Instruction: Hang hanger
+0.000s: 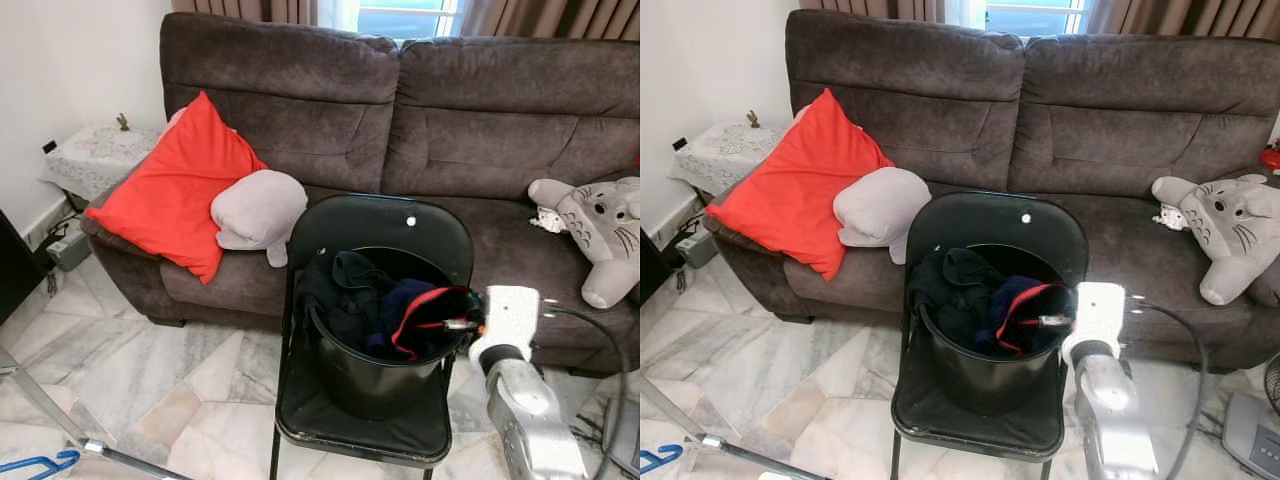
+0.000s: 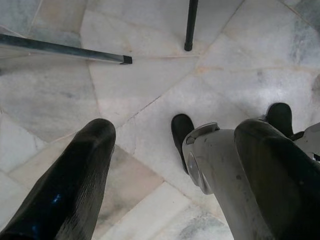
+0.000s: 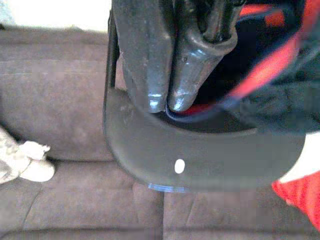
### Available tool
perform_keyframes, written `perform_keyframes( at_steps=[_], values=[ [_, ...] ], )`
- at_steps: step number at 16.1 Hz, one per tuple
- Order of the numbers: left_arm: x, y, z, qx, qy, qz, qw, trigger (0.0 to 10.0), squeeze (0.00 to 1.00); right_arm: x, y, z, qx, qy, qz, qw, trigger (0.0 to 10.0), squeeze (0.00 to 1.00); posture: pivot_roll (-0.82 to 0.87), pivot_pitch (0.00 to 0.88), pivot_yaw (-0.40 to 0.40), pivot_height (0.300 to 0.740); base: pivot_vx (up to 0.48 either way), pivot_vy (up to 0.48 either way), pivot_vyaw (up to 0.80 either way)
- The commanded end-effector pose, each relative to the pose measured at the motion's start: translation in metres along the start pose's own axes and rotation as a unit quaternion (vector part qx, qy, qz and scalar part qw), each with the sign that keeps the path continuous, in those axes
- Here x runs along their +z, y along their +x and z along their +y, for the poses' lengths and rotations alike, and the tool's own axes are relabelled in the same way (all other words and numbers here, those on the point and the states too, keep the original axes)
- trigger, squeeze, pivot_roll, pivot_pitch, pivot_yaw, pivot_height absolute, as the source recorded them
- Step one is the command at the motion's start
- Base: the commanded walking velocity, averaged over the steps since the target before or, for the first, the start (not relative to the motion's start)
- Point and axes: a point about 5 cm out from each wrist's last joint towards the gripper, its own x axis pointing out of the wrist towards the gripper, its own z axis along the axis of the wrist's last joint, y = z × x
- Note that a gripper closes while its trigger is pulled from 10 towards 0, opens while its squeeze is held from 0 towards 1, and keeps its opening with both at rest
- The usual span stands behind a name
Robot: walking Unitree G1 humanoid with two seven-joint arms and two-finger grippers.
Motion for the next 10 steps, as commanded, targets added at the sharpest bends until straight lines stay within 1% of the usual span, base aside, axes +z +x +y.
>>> perform_keyframes(
  at_steps=[1, 2, 3, 5, 7, 8, 9, 10],
  values=[
    [-0.007, -0.002, 0.002, -0.001, 0.01, 0.019, 1.0, 10.0, 0.0, 0.017, -0.003, -0.006, -0.019, 0.01, -0.038, 0.999, 0.0, 0.0, -0.06, 0.03, -0.002, 0.74, 0.0, 0.0, 0.0],
    [-0.007, -0.002, 0.002, -0.002, 0.011, 0.019, 1.0, 10.0, 0.0, 0.021, -0.01, -0.006, -0.029, 0.007, -0.042, 0.999, 0.0, 0.0, -0.07, 0.03, -0.003, 0.74, 0.0, 0.0, 0.0],
    [-0.006, -0.002, 0.003, -0.002, 0.012, 0.019, 1.0, 10.0, 0.0, 0.018, -0.015, -0.006, -0.037, 0.013, -0.034, 0.999, 0.0, 0.0, -0.07, 0.03, -0.003, 0.74, 0.0, 0.0, 0.0],
    [-0.006, -0.001, 0.002, -0.002, 0.012, 0.019, 1.0, 10.0, 0.0, 0.008, -0.026, -0.007, -0.056, 0.029, -0.012, 0.998, 0.0, 0.0, -0.07, 0.03, -0.004, 0.74, 0.0, 0.0, 0.0],
    [-0.004, 0.0, -0.001, -0.004, 0.013, 0.021, 1.0, 10.0, 0.0, -0.011, -0.032, -0.011, -0.091, 0.072, 0.031, 0.993, 0.0, 0.0, -0.07, 0.032, -0.002, 0.74, 0.0, 0.0, 0.0],
    [-0.003, 0.001, -0.004, -0.004, 0.014, 0.022, 1.0, 10.0, 0.0, -0.021, -0.034, -0.012, -0.099, 0.085, 0.057, 0.99, 0.0, 0.0, -0.07, 0.033, -0.002, 0.74, 0.0, 0.0, 0.0],
    [-0.003, 0.001, -0.005, -0.005, 0.014, 0.022, 1.0, 10.0, 0.0, -0.027, -0.036, -0.014, -0.107, 0.091, 0.073, 0.987, 0.0, 0.0, -0.07, 0.033, -0.003, 0.74, 0.0, 0.0, 0.0],
    [-0.002, 0.002, -0.006, -0.005, 0.014, 0.022, 1.0, 10.0, 0.0, -0.029, -0.036, -0.015, -0.112, 0.09, 0.079, 0.986, 0.0, 0.0, -0.07, 0.033, -0.003, 0.74, 0.0, 0.0, 0.0]
  ],
)
